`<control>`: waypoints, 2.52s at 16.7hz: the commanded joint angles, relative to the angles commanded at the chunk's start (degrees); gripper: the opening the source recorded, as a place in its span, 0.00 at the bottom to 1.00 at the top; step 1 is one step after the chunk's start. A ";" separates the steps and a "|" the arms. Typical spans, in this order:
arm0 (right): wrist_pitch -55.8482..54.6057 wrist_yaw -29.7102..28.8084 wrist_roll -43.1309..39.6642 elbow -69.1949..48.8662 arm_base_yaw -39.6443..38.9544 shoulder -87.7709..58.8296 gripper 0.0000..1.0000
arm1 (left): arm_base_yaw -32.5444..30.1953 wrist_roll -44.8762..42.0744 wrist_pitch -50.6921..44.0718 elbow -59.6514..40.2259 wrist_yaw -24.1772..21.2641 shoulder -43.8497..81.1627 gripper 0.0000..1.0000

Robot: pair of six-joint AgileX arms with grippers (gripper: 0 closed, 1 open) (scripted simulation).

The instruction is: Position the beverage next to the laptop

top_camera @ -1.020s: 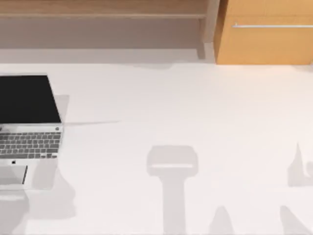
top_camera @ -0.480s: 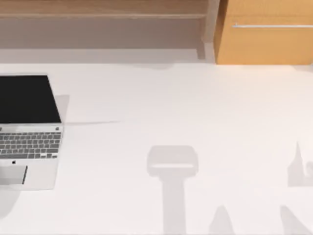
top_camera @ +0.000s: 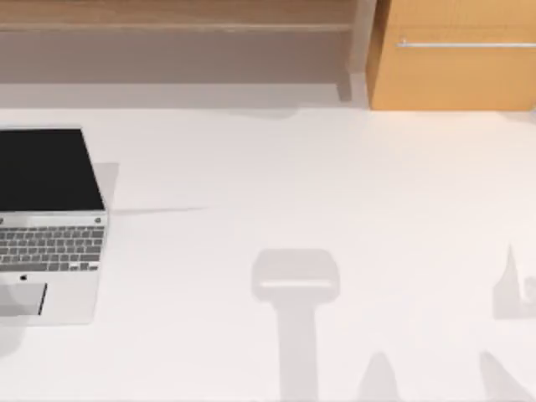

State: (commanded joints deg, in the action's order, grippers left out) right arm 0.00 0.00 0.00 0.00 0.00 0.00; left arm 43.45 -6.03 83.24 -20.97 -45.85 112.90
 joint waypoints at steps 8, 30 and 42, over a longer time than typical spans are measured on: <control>0.00 0.00 0.00 0.00 0.00 0.00 1.00 | -9.13 1.51 -3.01 -10.79 9.05 6.65 1.00; 0.00 0.00 0.00 0.00 0.00 0.00 1.00 | -9.53 1.70 -2.96 -10.99 9.31 6.86 0.00; 0.00 0.00 0.00 0.00 0.00 0.00 1.00 | -6.87 2.45 -7.48 -9.24 8.81 4.16 0.00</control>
State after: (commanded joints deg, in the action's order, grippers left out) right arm 0.00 0.00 0.00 0.00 0.00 0.00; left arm 36.57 -3.58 75.76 -30.21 -37.04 117.07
